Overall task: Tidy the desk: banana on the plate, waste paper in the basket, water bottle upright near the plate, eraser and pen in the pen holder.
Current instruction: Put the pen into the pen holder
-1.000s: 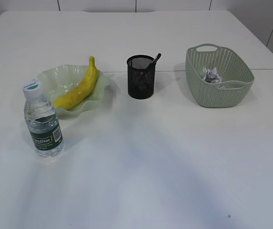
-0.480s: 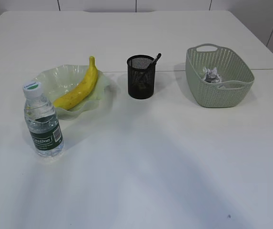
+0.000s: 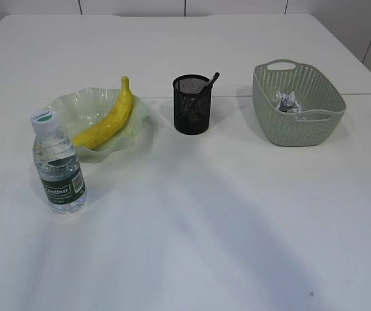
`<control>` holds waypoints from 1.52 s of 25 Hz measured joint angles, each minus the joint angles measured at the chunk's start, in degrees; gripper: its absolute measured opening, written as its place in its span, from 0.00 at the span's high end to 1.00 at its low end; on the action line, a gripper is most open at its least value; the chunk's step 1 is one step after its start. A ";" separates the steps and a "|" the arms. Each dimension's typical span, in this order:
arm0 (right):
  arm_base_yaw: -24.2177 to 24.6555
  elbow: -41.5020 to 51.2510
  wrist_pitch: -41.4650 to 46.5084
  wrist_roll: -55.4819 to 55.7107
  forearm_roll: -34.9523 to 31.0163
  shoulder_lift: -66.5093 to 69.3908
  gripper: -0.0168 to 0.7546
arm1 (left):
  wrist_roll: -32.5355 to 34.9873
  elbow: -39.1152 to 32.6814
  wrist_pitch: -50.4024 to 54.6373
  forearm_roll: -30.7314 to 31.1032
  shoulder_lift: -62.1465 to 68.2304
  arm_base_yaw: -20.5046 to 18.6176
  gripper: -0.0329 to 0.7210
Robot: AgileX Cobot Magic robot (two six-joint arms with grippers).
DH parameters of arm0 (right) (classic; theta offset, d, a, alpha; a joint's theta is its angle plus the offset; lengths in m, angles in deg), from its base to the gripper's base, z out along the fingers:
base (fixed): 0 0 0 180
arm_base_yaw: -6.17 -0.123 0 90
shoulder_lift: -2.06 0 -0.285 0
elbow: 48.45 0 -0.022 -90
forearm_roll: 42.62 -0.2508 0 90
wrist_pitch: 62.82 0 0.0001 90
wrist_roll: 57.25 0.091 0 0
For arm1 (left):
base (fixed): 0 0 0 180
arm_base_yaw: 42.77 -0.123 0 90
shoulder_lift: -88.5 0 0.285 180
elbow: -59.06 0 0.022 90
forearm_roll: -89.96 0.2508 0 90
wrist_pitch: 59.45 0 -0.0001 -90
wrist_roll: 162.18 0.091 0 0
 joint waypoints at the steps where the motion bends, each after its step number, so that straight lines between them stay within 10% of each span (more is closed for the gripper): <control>1: 0.00 1.02 -1.35 0.00 -0.53 0.88 0.91 | 0.00 0.00 0.00 0.00 0.00 0.00 0.34; 38: 0.00 12.71 -52.66 -0.35 -12.62 38.82 0.91 | 0.00 0.00 0.00 -0.09 0.00 0.00 0.34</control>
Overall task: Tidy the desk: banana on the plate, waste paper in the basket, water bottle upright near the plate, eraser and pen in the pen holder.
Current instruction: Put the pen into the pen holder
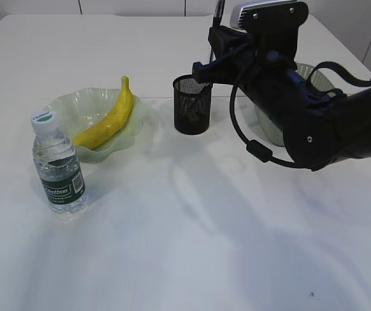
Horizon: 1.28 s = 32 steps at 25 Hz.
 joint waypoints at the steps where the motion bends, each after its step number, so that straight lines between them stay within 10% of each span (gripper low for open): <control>1: 0.00 0.00 -0.39 0.00 -0.33 0.54 0.91 | 0.00 0.00 0.00 0.00 0.00 0.00 0.34; 32: 0.69 -11.13 -0.13 0.00 -2.52 12.14 0.91 | 0.00 0.00 0.04 -0.38 0.00 0.00 0.34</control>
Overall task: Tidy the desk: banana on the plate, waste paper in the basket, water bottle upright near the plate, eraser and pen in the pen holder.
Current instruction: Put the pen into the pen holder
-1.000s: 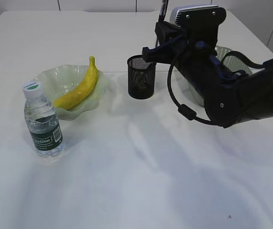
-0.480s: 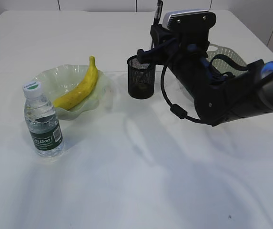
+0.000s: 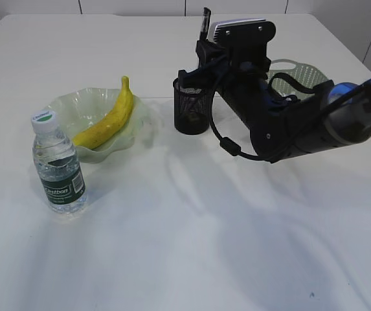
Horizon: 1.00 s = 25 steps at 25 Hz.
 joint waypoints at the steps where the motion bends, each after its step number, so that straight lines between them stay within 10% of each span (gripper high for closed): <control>1: 0.12 -0.33 0.57 0.00 0.00 0.35 0.91 | 0.00 0.00 0.00 0.00 0.00 0.00 0.34; 25: 2.32 -9.70 7.30 -0.02 0.05 5.70 0.91 | 0.00 0.00 0.00 0.00 0.00 0.00 0.34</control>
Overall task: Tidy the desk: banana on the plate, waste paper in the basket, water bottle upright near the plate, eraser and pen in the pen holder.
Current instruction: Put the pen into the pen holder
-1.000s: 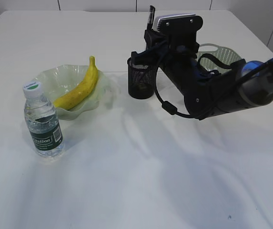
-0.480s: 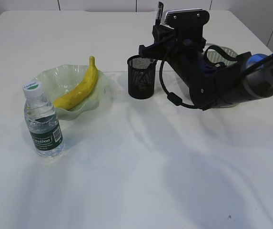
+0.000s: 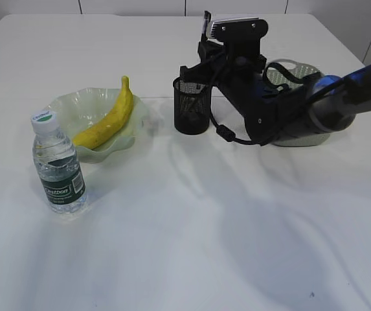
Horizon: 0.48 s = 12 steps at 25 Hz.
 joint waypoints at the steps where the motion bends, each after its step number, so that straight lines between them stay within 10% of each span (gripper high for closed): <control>1: 0.00 -0.30 0.53 0.00 0.10 0.35 0.91 | 0.00 0.00 0.00 -0.02 0.00 0.00 0.34; 12: 0.00 -3.61 3.01 0.00 0.21 3.37 0.91 | 0.00 0.00 0.00 -0.02 0.09 0.00 0.34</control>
